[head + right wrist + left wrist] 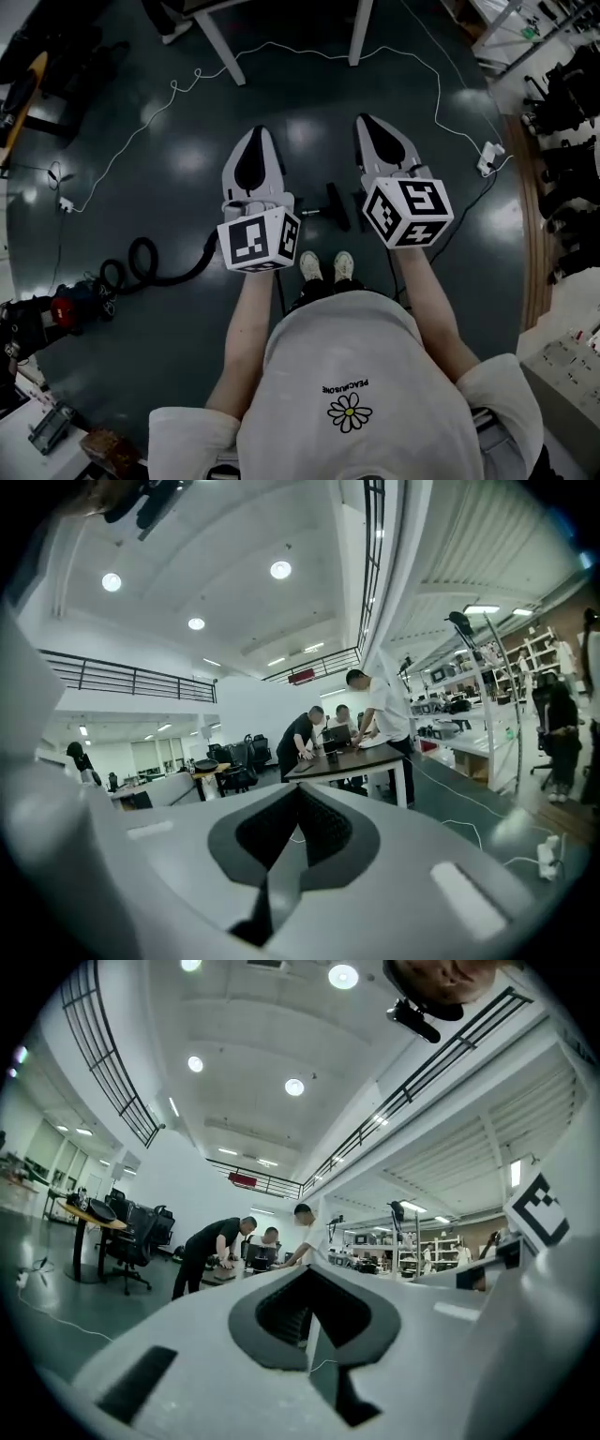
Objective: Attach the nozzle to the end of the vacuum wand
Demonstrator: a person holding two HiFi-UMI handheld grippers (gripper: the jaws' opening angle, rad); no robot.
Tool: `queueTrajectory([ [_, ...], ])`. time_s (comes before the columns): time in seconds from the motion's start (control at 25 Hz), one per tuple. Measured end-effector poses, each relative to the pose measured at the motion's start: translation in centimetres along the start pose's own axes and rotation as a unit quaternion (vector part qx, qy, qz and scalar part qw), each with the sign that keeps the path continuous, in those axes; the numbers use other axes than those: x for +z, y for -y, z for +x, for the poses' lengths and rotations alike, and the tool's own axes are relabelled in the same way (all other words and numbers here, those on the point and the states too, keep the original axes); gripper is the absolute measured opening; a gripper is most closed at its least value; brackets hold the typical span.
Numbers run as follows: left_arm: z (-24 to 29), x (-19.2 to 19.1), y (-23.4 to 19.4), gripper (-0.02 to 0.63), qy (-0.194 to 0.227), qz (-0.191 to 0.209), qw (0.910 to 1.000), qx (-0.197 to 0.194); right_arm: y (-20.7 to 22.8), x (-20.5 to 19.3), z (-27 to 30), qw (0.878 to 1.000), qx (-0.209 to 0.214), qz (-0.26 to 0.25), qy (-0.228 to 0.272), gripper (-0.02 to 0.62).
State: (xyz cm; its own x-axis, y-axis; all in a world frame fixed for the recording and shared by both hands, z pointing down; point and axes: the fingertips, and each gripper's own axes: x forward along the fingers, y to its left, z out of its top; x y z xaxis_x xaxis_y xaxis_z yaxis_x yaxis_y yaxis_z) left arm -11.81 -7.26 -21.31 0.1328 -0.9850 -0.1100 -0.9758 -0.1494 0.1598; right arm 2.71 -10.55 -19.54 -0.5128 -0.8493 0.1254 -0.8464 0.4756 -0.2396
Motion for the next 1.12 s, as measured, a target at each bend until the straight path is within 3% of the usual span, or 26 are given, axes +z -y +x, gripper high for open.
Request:
queueTrajectory([
  [0.44,-2.1,2.7,3.5,0.005,0.028,0.032,0.9988,-0.024,-1.3,2.0,-3.5,0.999,0.016,0.003,0.03,0.006],
  [1.12,-5.2,3.4,2.1,0.004,0.041,0.043,0.998,-0.02,-5.1,2.0,-5.6,0.998,0.036,-0.029,0.031,0.006],
])
